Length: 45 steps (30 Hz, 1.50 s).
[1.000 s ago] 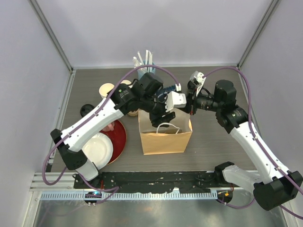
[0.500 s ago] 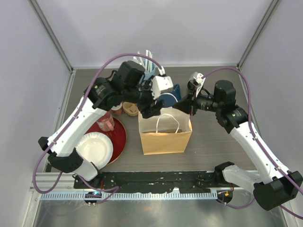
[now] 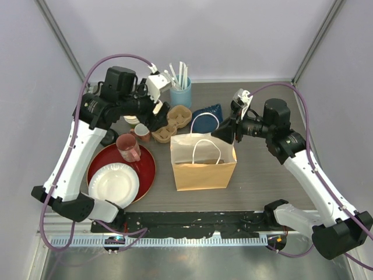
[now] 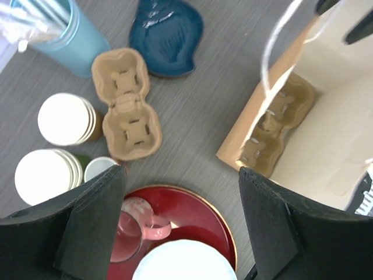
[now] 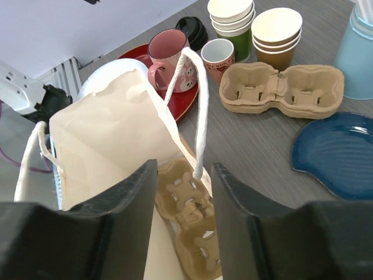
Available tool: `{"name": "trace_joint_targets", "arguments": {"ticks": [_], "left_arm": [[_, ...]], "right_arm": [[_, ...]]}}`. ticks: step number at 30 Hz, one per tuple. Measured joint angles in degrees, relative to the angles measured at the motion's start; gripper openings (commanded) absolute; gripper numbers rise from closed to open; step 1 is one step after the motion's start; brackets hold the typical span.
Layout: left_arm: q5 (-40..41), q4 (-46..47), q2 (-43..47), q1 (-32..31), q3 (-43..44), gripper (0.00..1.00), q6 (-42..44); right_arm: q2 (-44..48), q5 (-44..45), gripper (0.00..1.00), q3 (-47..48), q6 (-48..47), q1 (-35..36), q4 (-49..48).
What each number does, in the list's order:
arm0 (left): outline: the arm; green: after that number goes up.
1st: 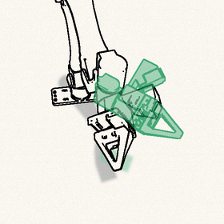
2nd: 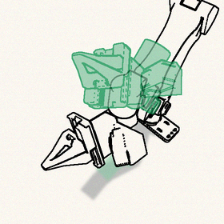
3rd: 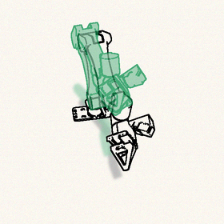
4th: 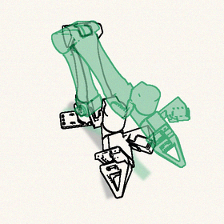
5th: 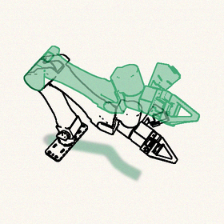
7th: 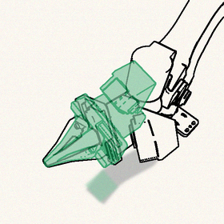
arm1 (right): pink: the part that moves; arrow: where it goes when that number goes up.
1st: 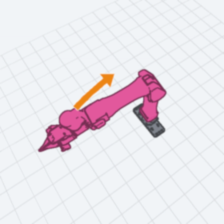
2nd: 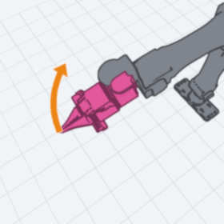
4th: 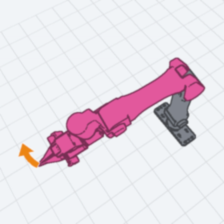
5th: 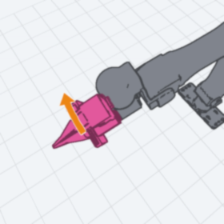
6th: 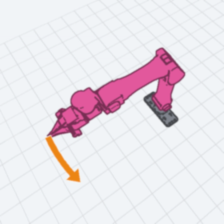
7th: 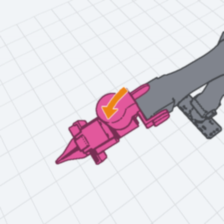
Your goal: Pack the takeout coffee
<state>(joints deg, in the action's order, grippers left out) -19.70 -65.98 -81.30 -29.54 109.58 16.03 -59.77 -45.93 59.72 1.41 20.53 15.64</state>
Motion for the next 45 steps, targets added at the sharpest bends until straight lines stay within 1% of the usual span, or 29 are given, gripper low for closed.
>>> {"name": "trace_joint_targets", "arguments": {"ticks": [1, 4, 8, 12, 14, 16, 20, 23, 25, 26, 27, 28, 29, 33, 36, 40, 45], "left_arm": [[0.02, 0.17, 0.17, 1.14, -0.92, 0.82, -0.2], [0.15, 0.83, 0.28, 3.45, -2.86, 0.82, -0.46], [0.2, 1.4, 0.28, 4.96, -4.48, 0.83, -0.61], [-0.04, 1.95, 0.26, 5.55, -4.72, 0.83, -0.61], [-0.33, 1.95, 0.26, 5.88, -4.72, 0.83, -0.61], [-0.5, 1.88, 0.26, 6.38, -4.72, 0.83, -0.61], [-1.05, 1.86, 0.26, 7.52, -4.72, 0.82, -0.57], [-1.57, 1.81, 0.13, 7.89, -4.72, 0.82, -0.55], [-1.88, 1.81, -0.15, 7.93, -4.72, 0.83, -0.52], [-2.01, 1.81, -0.39, 7.98, -4.72, 0.82, -0.52], [-2.25, 1.81, -0.66, 7.98, -4.72, 0.82, -0.46], [-2.49, 1.77, -0.96, 7.98, -4.72, 0.82, -0.42], [-2.67, 1.75, -1.27, 7.98, -4.72, 0.82, -0.39], [-3.85, 1.42, -2.14, 7.98, -4.72, 0.82, -0.37], [-4.2, 1.27, -2.25, 7.98, -4.74, 0.82, -0.15], [-4.37, 0.92, -2.43, 7.98, -4.72, 0.82, 0.7], [-4.37, 0.24, -3.23, 7.98, -4.72, 0.81, 0.96]], "right_arm": [[0.0, 0.22, 0.65, 0.02, 0.11, 0.0, 0.13], [0.0, 1.01, 0.82, 0.33, 0.5, 0.0, 0.35], [-0.13, 2.38, 0.83, 2.64, 1.27, 0.0, 0.79], [-0.15, 5.42, 0.84, 7.41, 2.03, 0.0, 2.08], [-0.15, 8.59, 0.85, 10.29, 2.25, 0.0, 3.26], [-0.13, 13.97, 0.85, 14.29, 2.45, 0.0, 5.46], [0.2, 28.2, 0.83, 21.49, 2.1, -1.29, 9.14], [0.22, 37.18, 0.8, 23.82, 1.42, -6.93, 10.49], [-1.11, 40.94, 0.77, 24.13, 0.35, -12.2, 11.13], [-2.25, 42.4, 0.73, 24.26, -0.28, -14.64, 11.58], [-3.67, 43.52, 0.62, 24.5, -1.07, -17.18, 12.0], [-5.92, 43.87, 0.56, 25.0, -1.99, -20.7, 12.57], [-7.34, 44.28, 0.53, 25.42, -2.6, -22.47, 12.79], [-21.35, 38.45, 0.52, 29.29, -4.31, -34.32, 12.72], [-31.85, 32.24, 0.53, 30.58, -5.35, -41.0, 13.16], [-42.53, 22.18, 0.54, 32.89, -5.88, -47.41, 14.12], [-48.65, 13.53, 0.55, 36.11, -8.98, -51.23, 14.38]]}}
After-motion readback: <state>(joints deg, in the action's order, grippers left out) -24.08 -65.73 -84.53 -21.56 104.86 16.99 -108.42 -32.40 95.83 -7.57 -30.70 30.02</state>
